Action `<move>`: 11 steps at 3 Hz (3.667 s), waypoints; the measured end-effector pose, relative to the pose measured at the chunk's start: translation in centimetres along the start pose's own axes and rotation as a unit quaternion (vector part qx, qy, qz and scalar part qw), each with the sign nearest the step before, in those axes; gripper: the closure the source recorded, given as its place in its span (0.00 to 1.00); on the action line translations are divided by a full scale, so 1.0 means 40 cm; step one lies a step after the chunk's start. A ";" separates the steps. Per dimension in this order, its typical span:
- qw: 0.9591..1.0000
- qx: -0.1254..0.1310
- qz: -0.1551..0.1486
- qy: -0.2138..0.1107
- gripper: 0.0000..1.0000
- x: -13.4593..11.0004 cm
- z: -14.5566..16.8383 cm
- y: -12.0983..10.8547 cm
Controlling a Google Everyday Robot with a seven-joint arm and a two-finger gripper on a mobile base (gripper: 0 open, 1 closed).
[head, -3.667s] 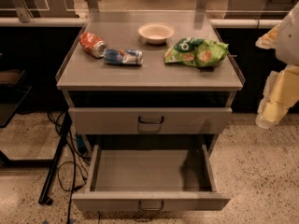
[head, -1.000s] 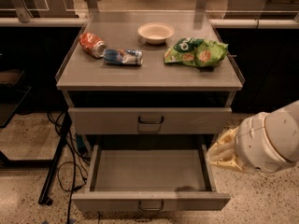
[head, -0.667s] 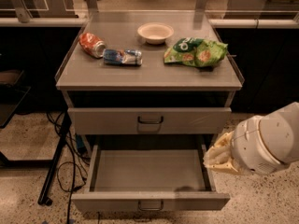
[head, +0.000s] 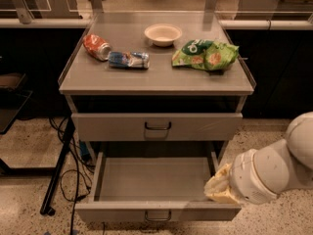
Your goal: Close middle drawer
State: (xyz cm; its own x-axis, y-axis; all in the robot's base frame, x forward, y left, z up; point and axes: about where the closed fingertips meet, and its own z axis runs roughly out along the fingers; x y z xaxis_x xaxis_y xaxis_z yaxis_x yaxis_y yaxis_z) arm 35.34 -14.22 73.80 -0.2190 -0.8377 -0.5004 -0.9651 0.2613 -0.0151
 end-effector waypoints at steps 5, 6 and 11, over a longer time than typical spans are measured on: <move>0.998 -0.005 0.015 -0.057 1.00 0.171 0.281 -0.003; 0.998 -0.013 0.027 -0.053 1.00 0.208 0.347 -0.025; 0.993 -0.068 0.068 -0.061 1.00 0.313 0.593 -0.047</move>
Offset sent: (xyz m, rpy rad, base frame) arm 0.0058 -0.0070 -0.1107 0.1376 -0.0723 0.0017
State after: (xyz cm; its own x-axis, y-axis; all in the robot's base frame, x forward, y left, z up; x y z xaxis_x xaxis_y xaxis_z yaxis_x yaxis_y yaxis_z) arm 37.82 -13.82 47.02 -0.3383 -0.7324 -0.5909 -0.9399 0.2944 0.1733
